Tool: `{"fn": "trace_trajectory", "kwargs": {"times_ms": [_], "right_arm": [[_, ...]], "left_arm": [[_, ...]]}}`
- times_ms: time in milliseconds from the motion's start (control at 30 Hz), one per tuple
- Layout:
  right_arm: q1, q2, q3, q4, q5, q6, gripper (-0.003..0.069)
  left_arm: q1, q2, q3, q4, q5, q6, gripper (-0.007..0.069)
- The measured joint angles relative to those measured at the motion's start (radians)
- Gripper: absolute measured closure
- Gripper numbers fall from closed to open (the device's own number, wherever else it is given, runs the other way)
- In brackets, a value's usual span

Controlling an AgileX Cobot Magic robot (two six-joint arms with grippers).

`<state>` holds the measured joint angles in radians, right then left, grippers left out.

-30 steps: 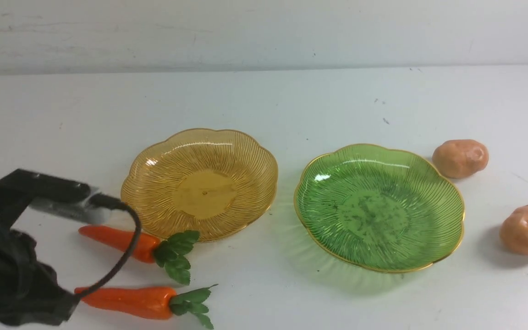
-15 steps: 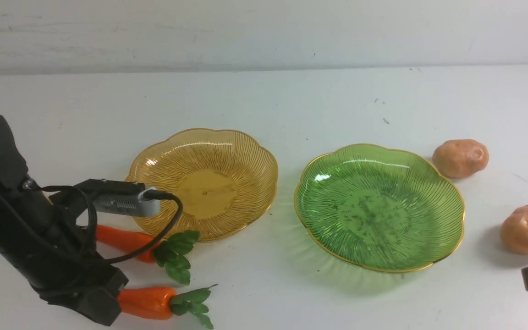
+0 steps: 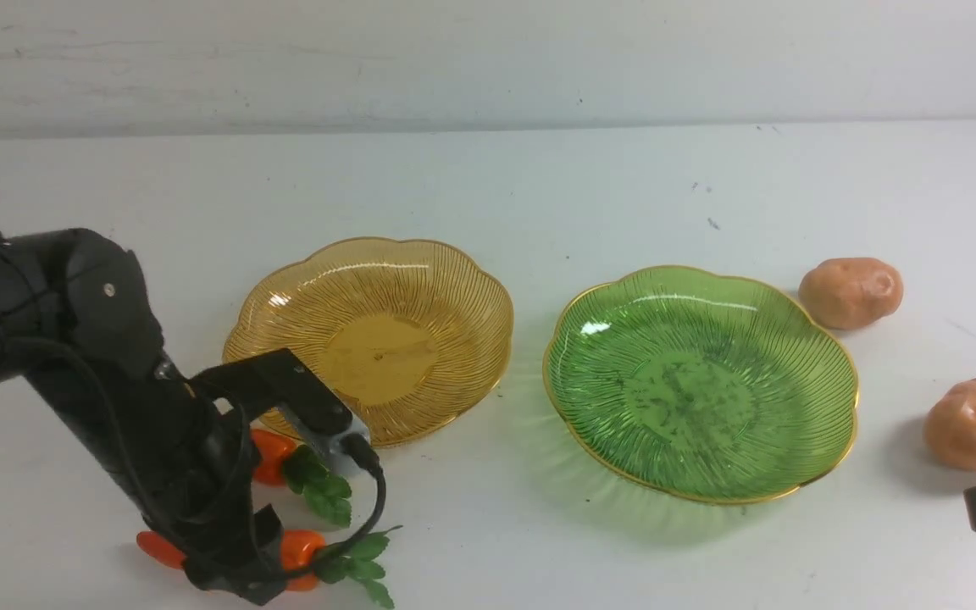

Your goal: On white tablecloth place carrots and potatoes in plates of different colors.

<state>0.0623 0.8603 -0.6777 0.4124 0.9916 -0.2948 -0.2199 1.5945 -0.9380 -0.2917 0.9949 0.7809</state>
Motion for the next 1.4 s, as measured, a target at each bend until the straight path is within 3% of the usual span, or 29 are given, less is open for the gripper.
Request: {"fn": "trace_trajectory", "kwargs": {"times_ms": [167, 367, 533, 767, 933, 1000, 1100, 1200, 1400], "right_arm": [[0.0, 0.0, 0.0, 0.0, 0.0, 0.0, 0.0674], [0.0, 0.0, 0.0, 0.0, -0.001, 0.0, 0.0674], [0.0, 0.0, 0.0, 0.001, -0.001, 0.0, 0.0674], [0.0, 0.0, 0.0, 0.001, -0.001, 0.0, 0.0674], [0.0, 0.0, 0.0, 0.002, -0.001, 0.0, 0.0674], [0.0, 0.0, 0.0, 0.004, 0.0, 0.0, 0.0674], [0.0, 0.0, 0.0, 0.004, 0.002, 0.0, 0.0674], [0.0, 0.0, 0.0, 0.004, 0.007, 0.0, 0.0674], [0.0, 0.0, 0.0, 0.004, 0.027, 0.0, 0.0674]], "left_arm": [[-0.03, 0.048, -0.001, 0.021, -0.092, 0.128, 0.0214], [-0.036, 0.147, -0.008, 0.041, -0.112, 0.145, 0.0237], [-0.037, 0.165, -0.012, 0.045, -0.093, 0.076, 0.0356], [-0.037, 0.022, -0.2, 0.062, 0.128, -0.057, 0.0373], [-0.037, -0.021, -0.342, -0.001, -0.145, -0.089, 0.0372], [-0.037, 0.044, -0.346, -0.017, -0.298, -0.089, 0.036], [-0.037, 0.137, -0.346, -0.017, -0.398, -0.089, 0.0312], [-0.037, 0.191, -0.346, -0.025, -0.439, -0.092, 0.0253], [-0.037, 0.235, -0.348, -0.053, -0.45, -0.128, 0.0051]]}}
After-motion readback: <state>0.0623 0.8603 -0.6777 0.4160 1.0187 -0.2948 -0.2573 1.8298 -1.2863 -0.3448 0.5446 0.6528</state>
